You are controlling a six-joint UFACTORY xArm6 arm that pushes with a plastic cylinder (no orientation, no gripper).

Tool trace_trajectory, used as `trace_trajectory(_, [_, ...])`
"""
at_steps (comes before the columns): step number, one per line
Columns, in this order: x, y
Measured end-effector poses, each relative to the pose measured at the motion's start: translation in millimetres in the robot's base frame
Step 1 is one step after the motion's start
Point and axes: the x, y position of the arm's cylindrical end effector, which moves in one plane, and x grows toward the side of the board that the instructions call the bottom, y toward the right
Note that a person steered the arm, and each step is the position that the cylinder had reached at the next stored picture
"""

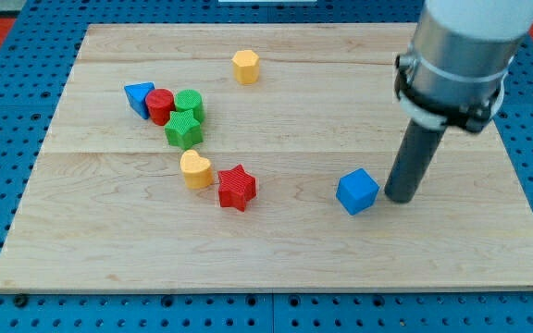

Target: Move the blue cube bottom left to the yellow hexagon

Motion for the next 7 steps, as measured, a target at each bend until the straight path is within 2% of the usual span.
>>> trace_trajectory(1, [3.3,-51.1])
trace_trajectory(2, [-38.1,-85.1])
trace_trajectory(3, [-58.1,-87.1])
trace_trajectory(4, [-62.2,-58.1])
trace_trajectory(5, [-97.9,-66.7])
trace_trajectory(6, [-138.7,-107.4])
trace_trajectory(7, [-147.1,-92.5])
